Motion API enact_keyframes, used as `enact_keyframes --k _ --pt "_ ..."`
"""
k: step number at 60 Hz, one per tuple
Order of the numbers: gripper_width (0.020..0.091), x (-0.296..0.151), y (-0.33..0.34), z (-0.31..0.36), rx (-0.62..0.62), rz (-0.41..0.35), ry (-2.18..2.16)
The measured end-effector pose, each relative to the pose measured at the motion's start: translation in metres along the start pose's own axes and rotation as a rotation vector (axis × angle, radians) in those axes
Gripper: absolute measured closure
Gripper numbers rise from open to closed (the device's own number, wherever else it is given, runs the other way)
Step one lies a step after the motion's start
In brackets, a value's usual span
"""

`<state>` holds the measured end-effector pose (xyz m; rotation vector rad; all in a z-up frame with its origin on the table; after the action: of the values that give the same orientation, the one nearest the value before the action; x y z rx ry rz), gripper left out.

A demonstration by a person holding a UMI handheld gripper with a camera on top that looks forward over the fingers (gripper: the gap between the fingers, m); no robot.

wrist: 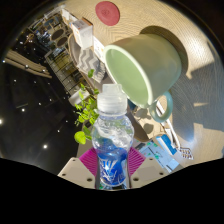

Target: Pour water

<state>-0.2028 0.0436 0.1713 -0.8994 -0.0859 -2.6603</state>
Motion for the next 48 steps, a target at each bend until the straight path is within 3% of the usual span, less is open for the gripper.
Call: enact_keyframes --k 10,20,34,48 --pt "0.0761 0.013 0.000 0.018 0.097 0.048 0.226" --pt "0.0760 0.022 0.017 0.068 0.206 0.071 0.727" --pt "0.0757 -0.031 0.044 0.151 0.397 -0.069 1.469" --pt "0.0758 -0.129 0.073 0.155 0.676 -0.175 1.948"
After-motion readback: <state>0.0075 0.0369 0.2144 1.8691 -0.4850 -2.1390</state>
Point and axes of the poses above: the point between the fingertips, and its own axes, seen from behind it with the camera up: z to the left, x down, y backward, against the way the camera looks, the point moved 4 cm from there along y, backward, against the way the camera looks, and after that the axes turned 7 degrees about z, right-handed, at the moved point
